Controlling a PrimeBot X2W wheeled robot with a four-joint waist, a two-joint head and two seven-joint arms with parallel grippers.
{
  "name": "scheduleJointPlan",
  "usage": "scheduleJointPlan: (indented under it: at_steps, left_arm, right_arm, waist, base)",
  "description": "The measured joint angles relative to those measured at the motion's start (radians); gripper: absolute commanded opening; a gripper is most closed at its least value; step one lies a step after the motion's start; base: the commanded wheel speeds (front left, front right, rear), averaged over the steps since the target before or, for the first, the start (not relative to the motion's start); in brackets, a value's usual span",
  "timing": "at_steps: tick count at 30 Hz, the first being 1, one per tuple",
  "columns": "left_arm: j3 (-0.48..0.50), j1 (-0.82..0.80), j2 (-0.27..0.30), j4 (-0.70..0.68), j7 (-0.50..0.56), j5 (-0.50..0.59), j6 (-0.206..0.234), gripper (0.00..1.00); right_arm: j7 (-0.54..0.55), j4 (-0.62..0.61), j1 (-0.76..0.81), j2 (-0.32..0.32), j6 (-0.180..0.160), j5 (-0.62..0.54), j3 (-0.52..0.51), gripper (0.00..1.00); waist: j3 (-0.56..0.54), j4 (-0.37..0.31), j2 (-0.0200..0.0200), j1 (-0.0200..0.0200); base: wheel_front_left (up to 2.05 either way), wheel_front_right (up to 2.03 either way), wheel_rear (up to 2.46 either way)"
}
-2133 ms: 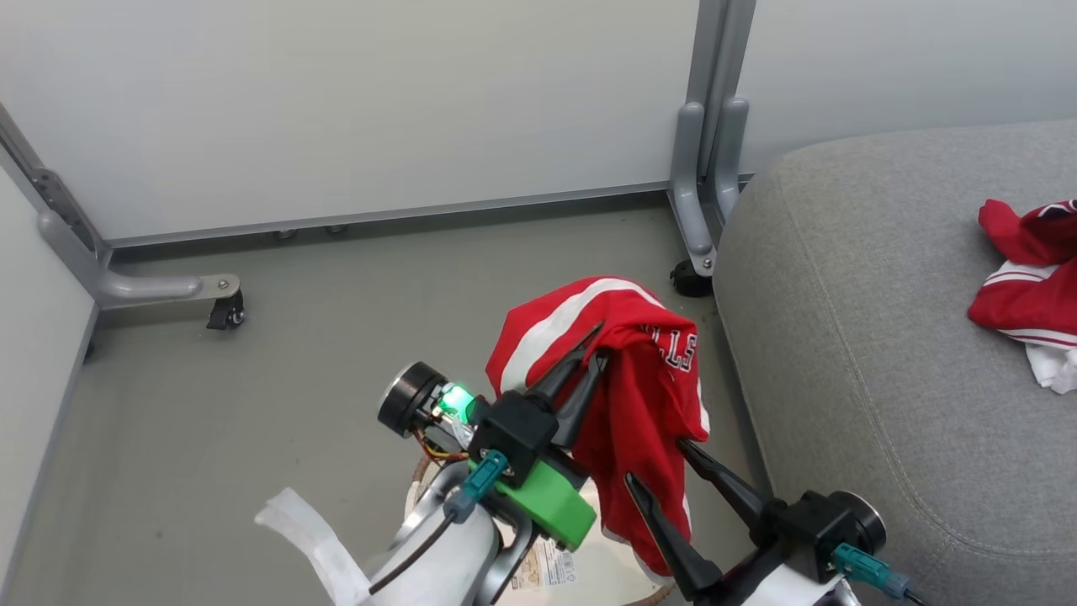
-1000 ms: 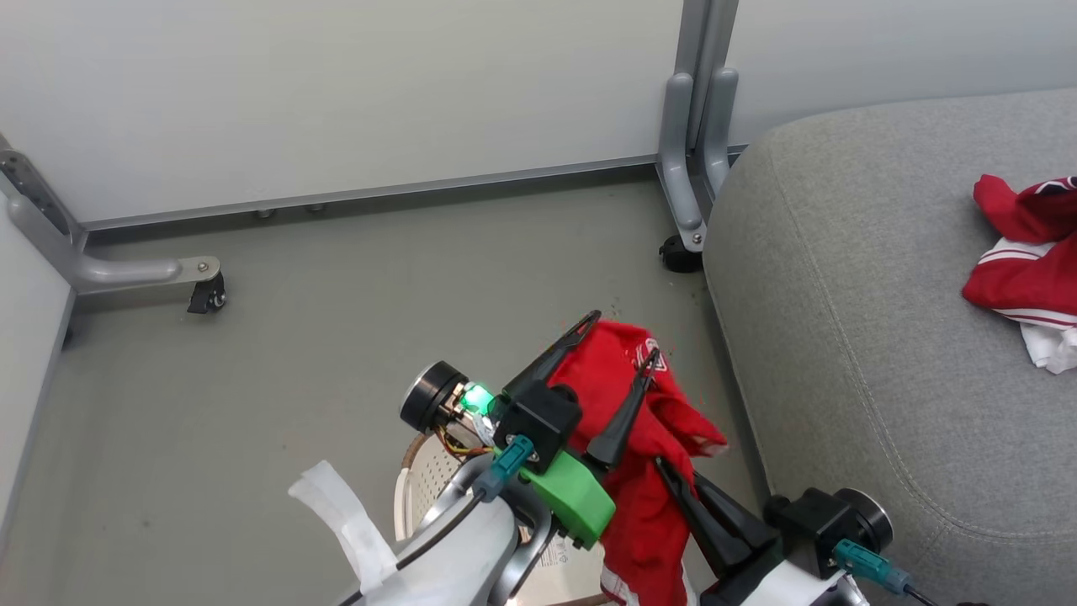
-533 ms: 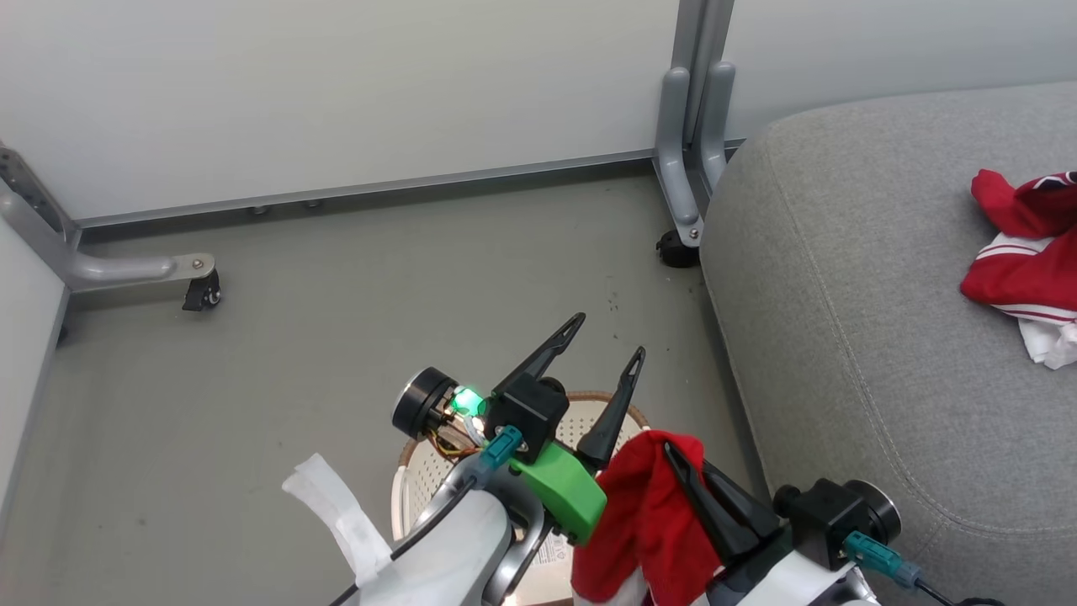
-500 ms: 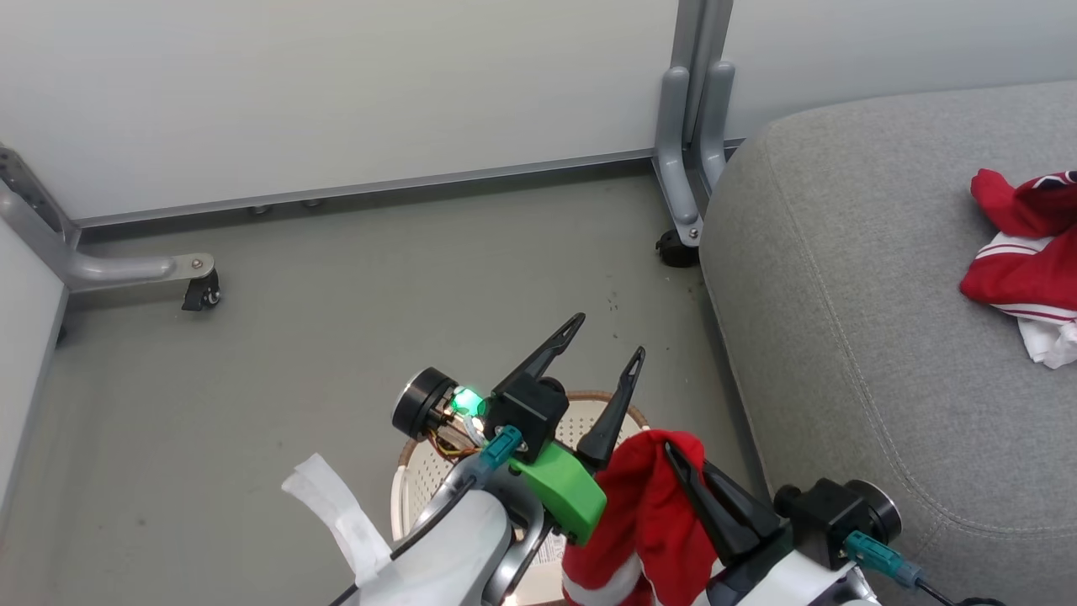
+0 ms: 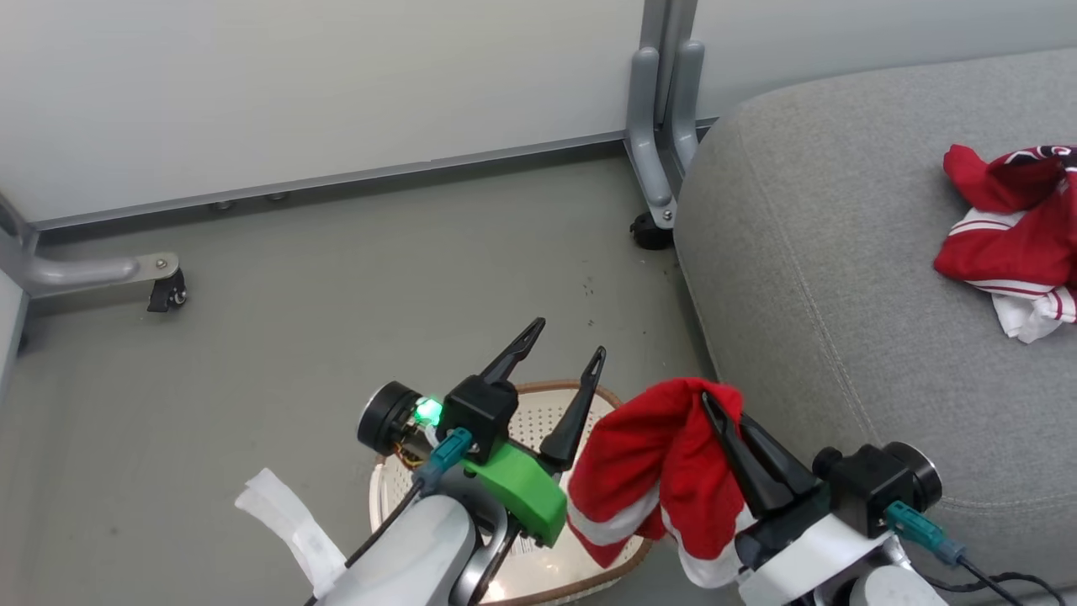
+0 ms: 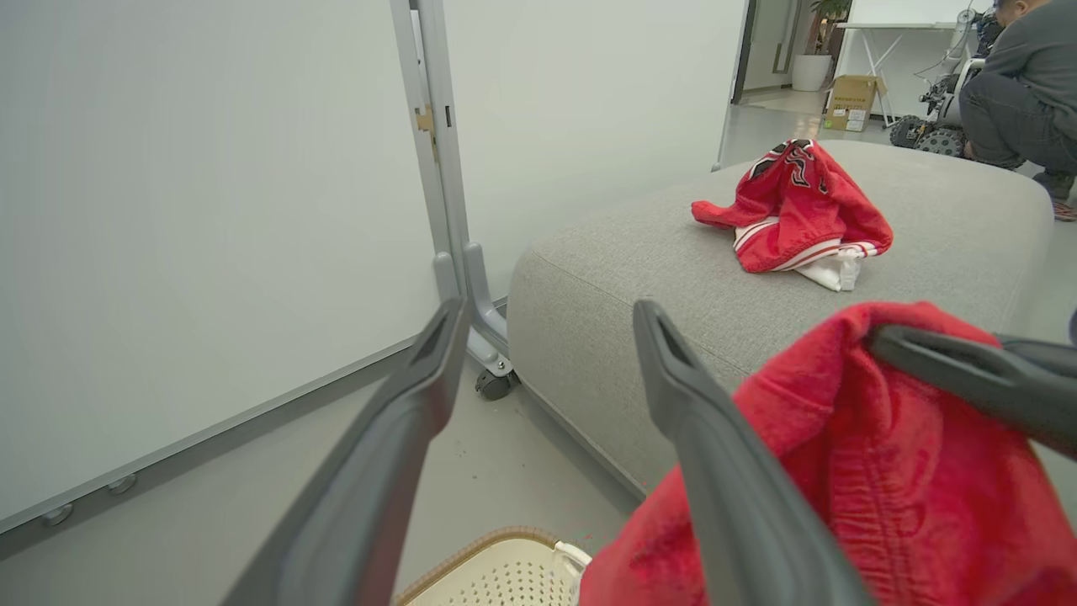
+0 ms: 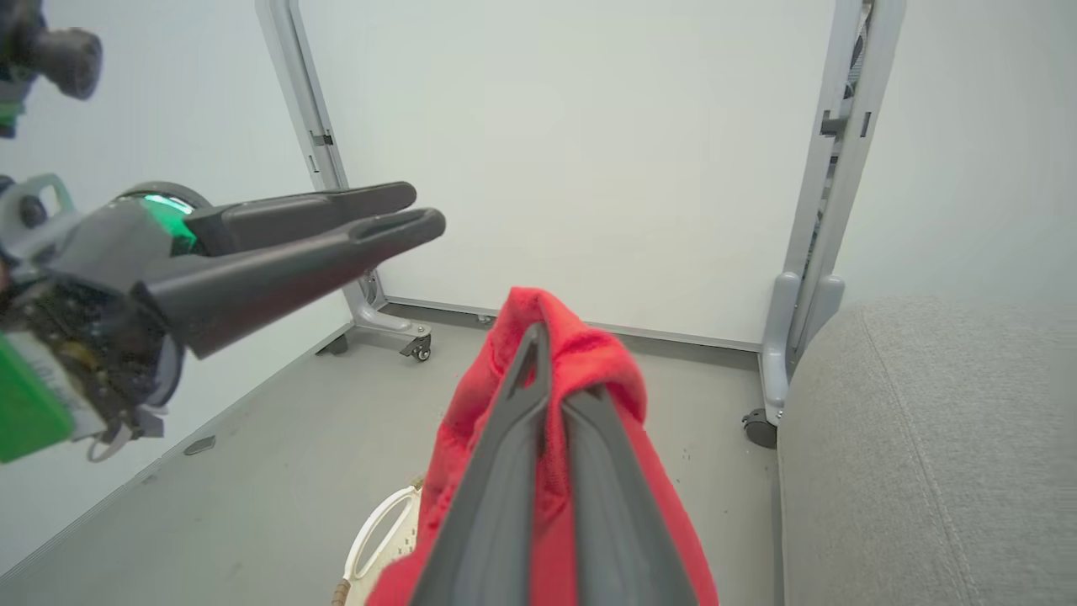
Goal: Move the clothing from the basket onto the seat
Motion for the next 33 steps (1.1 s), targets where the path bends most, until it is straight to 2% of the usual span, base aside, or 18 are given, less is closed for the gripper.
scheduleJointPlan:
  at_steps: [5, 11, 22, 33]
  left_arm:
    - [0.035, 0.037, 0.035, -0.026, -0.004, 0.007, -0.03, 1.0]
    - [0.115, 0.111, 0.062, -0.066, -0.007, 0.051, -0.035, 1.0]
    - [0.23, 0.229, 0.072, -0.157, -0.007, 0.13, -0.081, 1.0]
    - [0.261, 0.258, 0.071, -0.179, -0.007, 0.194, -0.116, 1.0]
  right_arm:
    - [0.0, -0.04, -0.008, 0.003, 0.0, -0.024, -0.038, 0.0]
    - [0.0, -0.08, -0.008, 0.004, 0.0, -0.042, -0.071, 0.0]
    - [0.0, -0.175, 0.002, 0.027, 0.0, -0.063, -0.131, 0.0]
    - [0.0, -0.234, 0.009, 0.056, 0.0, -0.079, -0.18, 0.0]
  waist:
    - [0.021, -0.043, 0.0, 0.0]
    - [0.049, -0.11, 0.0, 0.0]
    - [0.094, -0.258, 0.0, 0.0]
    - [0.147, -0.375, 0.0, 0.0]
  base:
    - [0.0, 0.0, 0.0]
    - [0.0, 0.0, 0.0]
    - [0.0, 0.0, 0.0]
    - [0.0, 0.0, 0.0]
